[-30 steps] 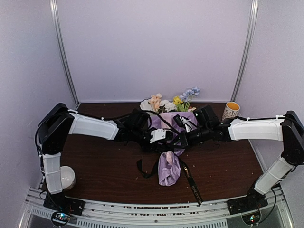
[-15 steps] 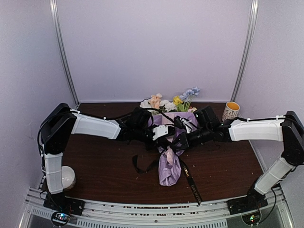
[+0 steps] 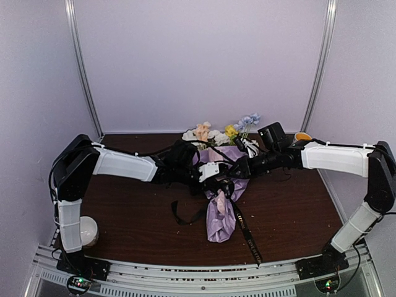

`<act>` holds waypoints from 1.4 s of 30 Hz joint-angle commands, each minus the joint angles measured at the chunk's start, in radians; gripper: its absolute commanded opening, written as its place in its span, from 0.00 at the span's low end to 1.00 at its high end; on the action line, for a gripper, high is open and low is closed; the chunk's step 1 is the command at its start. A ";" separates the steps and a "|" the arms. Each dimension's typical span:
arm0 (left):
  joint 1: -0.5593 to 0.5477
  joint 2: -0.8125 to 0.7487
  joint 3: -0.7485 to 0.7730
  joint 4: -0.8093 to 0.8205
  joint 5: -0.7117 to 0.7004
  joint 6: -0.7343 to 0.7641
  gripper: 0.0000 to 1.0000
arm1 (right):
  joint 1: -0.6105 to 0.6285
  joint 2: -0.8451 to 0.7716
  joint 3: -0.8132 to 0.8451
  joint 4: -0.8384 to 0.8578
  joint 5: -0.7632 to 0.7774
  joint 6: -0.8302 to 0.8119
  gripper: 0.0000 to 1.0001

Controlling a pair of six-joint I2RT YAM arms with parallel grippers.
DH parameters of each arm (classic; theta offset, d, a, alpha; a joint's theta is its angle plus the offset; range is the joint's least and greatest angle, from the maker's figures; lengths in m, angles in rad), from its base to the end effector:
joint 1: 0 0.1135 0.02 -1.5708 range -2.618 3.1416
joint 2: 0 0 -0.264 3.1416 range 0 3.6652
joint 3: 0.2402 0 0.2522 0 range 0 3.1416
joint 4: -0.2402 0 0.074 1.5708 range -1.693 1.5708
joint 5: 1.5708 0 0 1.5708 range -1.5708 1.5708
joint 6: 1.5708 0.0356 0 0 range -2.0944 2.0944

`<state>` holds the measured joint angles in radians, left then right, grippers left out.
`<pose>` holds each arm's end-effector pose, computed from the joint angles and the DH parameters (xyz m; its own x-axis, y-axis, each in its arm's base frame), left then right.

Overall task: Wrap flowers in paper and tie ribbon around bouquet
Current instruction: Cross the half-tied ribbon over the folded bouquet.

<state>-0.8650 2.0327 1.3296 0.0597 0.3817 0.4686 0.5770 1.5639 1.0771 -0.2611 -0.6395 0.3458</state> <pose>0.2811 -0.3503 0.1730 0.0591 0.5768 -0.8147 0.9784 0.1285 0.1620 0.2716 0.2022 0.2462 -0.8089 -0.2020 -0.5521 -0.5636 0.5339 0.6303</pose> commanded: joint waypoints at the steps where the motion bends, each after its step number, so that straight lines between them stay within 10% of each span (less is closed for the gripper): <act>1: -0.003 -0.030 -0.015 0.051 0.000 -0.009 0.00 | -0.030 0.009 0.024 -0.023 0.031 -0.007 0.31; 11: -0.003 -0.036 -0.032 0.071 0.003 -0.018 0.00 | -0.024 0.165 0.052 -0.052 -0.013 -0.064 0.15; 35: -0.003 -0.027 -0.017 0.055 0.000 -0.020 0.00 | 0.036 0.217 0.038 0.013 -0.076 -0.072 0.27; 42: -0.004 -0.030 -0.015 0.044 -0.005 -0.021 0.00 | 0.038 0.194 0.047 -0.018 -0.022 -0.082 0.01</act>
<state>-0.8650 2.0285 1.3102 0.0807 0.3809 0.4610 0.6094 1.7664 1.1194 -0.2657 -0.7059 0.2687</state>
